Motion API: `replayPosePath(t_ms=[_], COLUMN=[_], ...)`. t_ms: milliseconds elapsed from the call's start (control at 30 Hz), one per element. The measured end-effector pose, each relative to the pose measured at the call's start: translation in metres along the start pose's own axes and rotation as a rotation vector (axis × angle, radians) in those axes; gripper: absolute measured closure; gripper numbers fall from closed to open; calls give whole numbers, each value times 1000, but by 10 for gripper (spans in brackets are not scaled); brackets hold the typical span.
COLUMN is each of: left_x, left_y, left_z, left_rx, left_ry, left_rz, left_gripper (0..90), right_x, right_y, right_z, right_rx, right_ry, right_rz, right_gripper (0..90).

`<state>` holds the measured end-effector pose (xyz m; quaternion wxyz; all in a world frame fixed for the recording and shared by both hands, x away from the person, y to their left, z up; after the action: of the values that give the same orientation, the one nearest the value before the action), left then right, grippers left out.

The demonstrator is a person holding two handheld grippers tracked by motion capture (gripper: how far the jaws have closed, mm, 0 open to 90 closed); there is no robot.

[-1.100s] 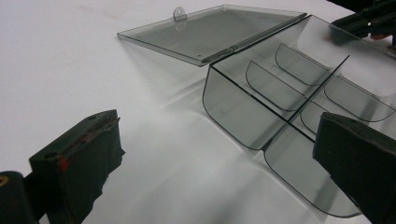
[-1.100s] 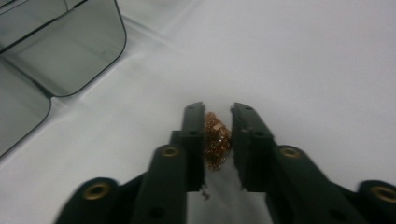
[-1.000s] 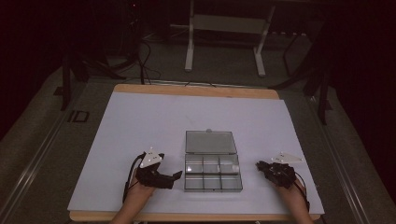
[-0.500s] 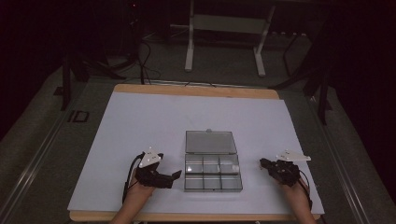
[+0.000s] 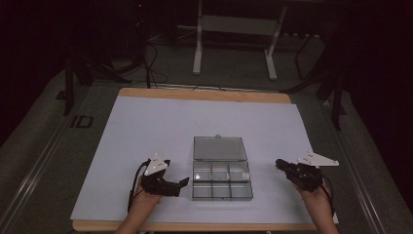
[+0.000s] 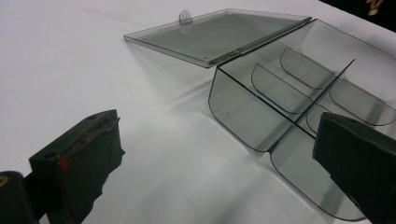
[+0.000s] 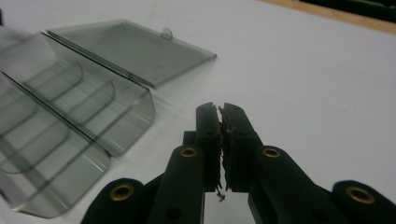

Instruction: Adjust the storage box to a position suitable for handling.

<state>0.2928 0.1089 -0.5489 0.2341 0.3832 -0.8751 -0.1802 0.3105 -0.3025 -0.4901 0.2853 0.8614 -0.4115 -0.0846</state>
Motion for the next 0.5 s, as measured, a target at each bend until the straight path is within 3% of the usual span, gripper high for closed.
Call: replayPosePath(t_ms=[500], left_x=[-1], left_y=[0], left_z=[1], left_rx=[10], left_ry=[-4], left_rz=[-1], left_gripper=[20], right_x=[-23], right_y=[12], right_z=[-34], right_rx=[59], right_ry=[48], right_rz=[-65], right_gripper=[863])
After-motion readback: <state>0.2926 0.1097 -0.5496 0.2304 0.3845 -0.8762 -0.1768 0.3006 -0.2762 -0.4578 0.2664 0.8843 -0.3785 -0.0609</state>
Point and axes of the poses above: each handheld gripper's, and its own axes: y roughly backward along the jaws, z roughly out of its underside, x roughly to its right, the point moved 4 cm from there along -y, roughly forward along the jaws, and after that the axes turned 7 degrees about y, right-handed, at the moved point
